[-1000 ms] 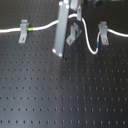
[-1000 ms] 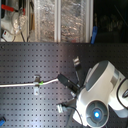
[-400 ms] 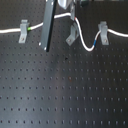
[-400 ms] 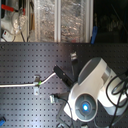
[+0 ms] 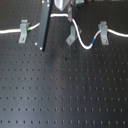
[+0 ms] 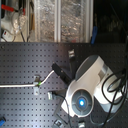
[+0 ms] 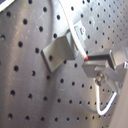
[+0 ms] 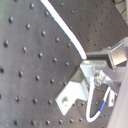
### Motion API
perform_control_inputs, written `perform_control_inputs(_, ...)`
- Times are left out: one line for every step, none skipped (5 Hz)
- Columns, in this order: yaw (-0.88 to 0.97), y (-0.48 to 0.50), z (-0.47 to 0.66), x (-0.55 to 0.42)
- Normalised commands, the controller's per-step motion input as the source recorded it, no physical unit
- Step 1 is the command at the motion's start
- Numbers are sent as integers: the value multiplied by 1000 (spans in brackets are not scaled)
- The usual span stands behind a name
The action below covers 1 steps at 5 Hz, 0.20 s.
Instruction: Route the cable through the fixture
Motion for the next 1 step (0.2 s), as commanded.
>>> perform_control_inputs(0, 0, 17, 0)
